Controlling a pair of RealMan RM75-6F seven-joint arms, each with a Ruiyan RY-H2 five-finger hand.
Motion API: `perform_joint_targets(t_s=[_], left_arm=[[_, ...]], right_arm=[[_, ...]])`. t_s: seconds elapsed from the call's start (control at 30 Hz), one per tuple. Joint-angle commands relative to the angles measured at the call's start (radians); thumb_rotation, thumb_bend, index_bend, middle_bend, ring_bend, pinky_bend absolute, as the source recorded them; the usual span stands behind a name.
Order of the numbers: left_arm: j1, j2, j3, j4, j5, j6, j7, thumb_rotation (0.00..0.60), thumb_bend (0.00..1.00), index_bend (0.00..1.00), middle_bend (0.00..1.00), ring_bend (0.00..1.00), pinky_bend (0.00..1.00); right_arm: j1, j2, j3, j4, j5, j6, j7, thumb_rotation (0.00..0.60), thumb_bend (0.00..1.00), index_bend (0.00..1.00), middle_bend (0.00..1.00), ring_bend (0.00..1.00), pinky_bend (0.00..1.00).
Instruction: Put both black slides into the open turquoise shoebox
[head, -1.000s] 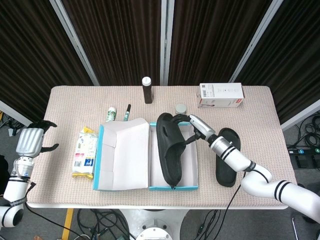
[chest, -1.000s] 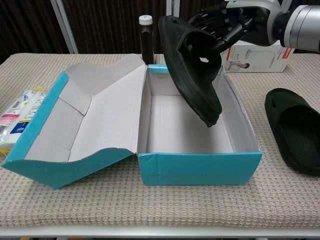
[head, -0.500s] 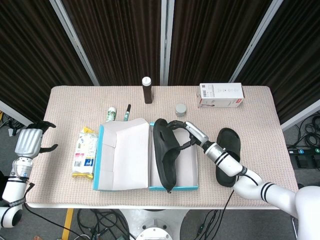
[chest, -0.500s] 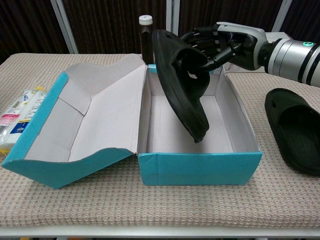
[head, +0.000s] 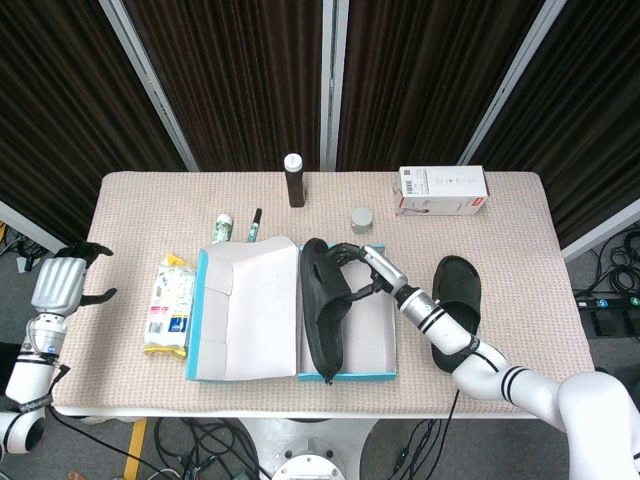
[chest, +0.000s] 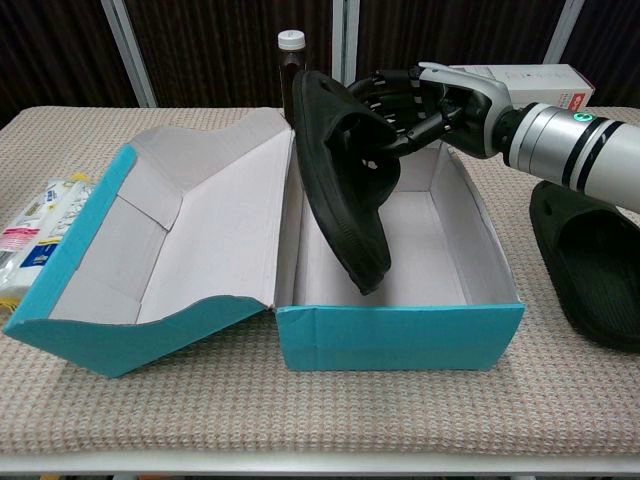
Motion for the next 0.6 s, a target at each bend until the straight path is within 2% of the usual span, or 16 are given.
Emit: perform_joint_targets(t_s=[0.03,0.6], left_arm=[[-0.001,-0.005,0.002,0.011,0.001,-0.007,-0.007,0.6,0.13,0.34,0.31,0.22,0.31],[-0.005,-0.04,0.012,0.086,0.009,-0.02,-0.057,0.6,0.13,0.35,0.31,0.22,0.31]], right_arm=[[0.004,-0.021,-0.01,0.027,0.005,0.005,-0.002,0.6,0.08,0.43,0.41,0.32,0.31],[0.04,-0.045,-0.038,0.091,0.022,-0.048,-0.045,0.6,0.08,0.43,0.41,0.32,0.31]])
